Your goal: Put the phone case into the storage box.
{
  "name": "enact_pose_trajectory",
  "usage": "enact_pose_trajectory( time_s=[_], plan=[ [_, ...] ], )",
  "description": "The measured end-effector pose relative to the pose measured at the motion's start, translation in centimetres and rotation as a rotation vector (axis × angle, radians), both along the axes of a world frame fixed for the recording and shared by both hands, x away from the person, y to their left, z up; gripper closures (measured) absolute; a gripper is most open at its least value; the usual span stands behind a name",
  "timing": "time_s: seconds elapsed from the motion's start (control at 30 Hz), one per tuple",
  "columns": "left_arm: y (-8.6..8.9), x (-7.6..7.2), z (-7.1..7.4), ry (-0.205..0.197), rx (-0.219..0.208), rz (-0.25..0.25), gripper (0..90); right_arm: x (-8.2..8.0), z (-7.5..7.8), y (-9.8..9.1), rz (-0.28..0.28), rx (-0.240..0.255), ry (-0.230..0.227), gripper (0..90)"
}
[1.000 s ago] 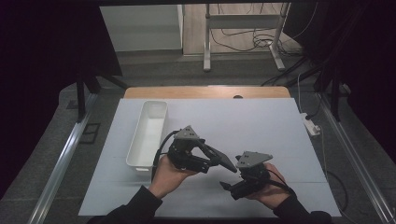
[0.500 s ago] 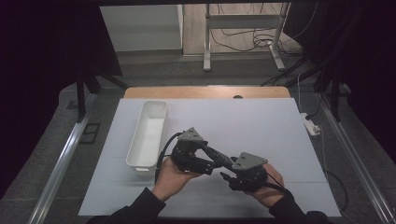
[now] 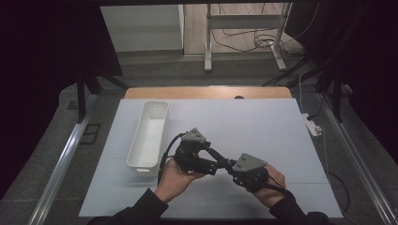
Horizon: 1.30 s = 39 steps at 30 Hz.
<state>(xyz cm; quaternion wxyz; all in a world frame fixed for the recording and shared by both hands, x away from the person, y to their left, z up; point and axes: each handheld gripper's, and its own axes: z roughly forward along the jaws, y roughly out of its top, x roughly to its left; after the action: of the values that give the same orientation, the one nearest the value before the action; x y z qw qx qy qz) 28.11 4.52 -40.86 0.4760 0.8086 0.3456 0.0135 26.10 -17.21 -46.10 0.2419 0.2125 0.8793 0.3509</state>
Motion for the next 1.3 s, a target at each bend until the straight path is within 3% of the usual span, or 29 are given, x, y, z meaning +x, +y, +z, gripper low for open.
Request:
enact_pose_trajectory(
  time_s=[0.23, 0.47, 0.53, 0.6, 0.7, 0.97, 1.1, 1.3],
  plan=[
    [0.2, 0.1, 0.0, 0.016, -0.035, 0.022, 12.1, -0.3, 0.2, 0.2, 0.021, -0.024, -0.029, 81.9],
    [0.5, 0.4, -0.2, 0.014, -0.078, 0.018, 10.9, -0.6, 0.4, 0.4, 0.034, -0.043, -0.062, 83.2],
    [0.7, 0.4, -0.3, -0.001, -0.080, 0.014, 10.4, -0.6, 0.5, 0.3, 0.034, -0.039, -0.061, 83.4],
    [1.0, 0.4, -0.4, -0.041, -0.086, 0.013, 8.6, -0.5, 0.5, 0.2, 0.042, -0.036, -0.044, 83.7],
    [1.5, 0.5, -0.3, -0.055, -0.097, 0.013, 6.1, -0.4, 0.5, 0.1, 0.039, -0.038, -0.033, 83.7],
    [2.9, 0.3, -0.1, -0.116, -0.060, 0.004, 1.0, -0.1, 0.8, -0.5, 0.038, -0.001, 0.022, 83.6],
    [3.4, 0.1, -0.2, -0.146, -0.005, 0.012, 0.0, 0.1, 1.0, -1.0, 0.038, 0.036, 0.063, 83.7],
    [4.0, -0.1, -0.5, -0.160, 0.031, 0.013, 0.0, 0.2, 1.2, -1.7, 0.045, 0.084, 0.107, 83.7]
  ],
)
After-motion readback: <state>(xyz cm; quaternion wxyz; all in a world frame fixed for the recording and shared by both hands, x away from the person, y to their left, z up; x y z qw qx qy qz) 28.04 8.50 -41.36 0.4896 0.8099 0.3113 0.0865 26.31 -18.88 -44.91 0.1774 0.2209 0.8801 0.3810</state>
